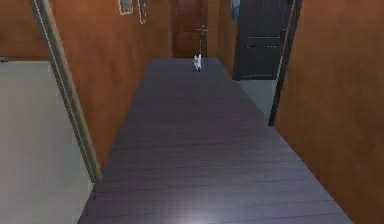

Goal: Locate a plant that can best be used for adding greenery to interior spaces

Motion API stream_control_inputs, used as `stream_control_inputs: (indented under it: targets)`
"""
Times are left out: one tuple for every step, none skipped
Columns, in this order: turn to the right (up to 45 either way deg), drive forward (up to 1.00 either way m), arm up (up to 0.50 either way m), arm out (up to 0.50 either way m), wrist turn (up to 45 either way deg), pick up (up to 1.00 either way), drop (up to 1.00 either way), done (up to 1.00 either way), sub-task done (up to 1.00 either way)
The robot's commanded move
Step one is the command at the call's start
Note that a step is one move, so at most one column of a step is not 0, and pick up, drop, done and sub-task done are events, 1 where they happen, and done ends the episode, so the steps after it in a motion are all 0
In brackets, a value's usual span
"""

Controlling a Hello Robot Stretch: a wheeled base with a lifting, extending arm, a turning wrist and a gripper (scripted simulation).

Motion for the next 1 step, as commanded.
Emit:
stream_control_inputs:
  targets:
    - [12.0,0.0,0.0,0.0,0.0,0.0,0.0,0.0,0.0]
